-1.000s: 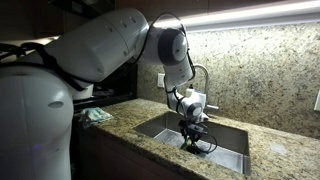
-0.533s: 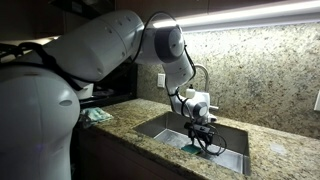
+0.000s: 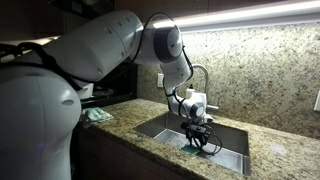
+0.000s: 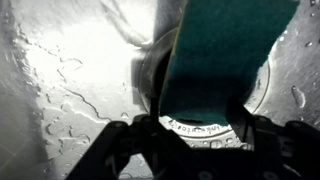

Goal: Push the faucet to the left, use the sponge in the sink to wipe the sink

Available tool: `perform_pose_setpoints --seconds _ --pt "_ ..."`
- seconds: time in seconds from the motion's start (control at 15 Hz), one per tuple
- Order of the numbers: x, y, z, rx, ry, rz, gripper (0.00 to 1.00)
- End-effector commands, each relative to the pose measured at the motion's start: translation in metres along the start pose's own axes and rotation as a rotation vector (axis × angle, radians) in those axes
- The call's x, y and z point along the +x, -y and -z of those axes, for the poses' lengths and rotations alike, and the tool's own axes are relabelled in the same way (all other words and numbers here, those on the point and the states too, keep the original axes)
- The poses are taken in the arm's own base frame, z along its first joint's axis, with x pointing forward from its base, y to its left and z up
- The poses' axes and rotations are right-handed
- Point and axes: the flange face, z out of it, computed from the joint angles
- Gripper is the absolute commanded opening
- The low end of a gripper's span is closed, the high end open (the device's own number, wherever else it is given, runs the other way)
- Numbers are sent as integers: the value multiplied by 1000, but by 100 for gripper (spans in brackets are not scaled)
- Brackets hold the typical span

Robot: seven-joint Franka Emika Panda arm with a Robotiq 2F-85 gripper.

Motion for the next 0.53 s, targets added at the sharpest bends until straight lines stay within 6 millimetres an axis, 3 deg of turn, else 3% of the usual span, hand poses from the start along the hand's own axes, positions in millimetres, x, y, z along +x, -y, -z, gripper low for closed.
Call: perform_pose_setpoints --seconds 0.0,0.4,0.47 --pt "-17 2 10 -9 18 -18 40" --pt "-27 0 28 -13 18 -38 1" --pt "-29 3 28 -13 25 -35 1"
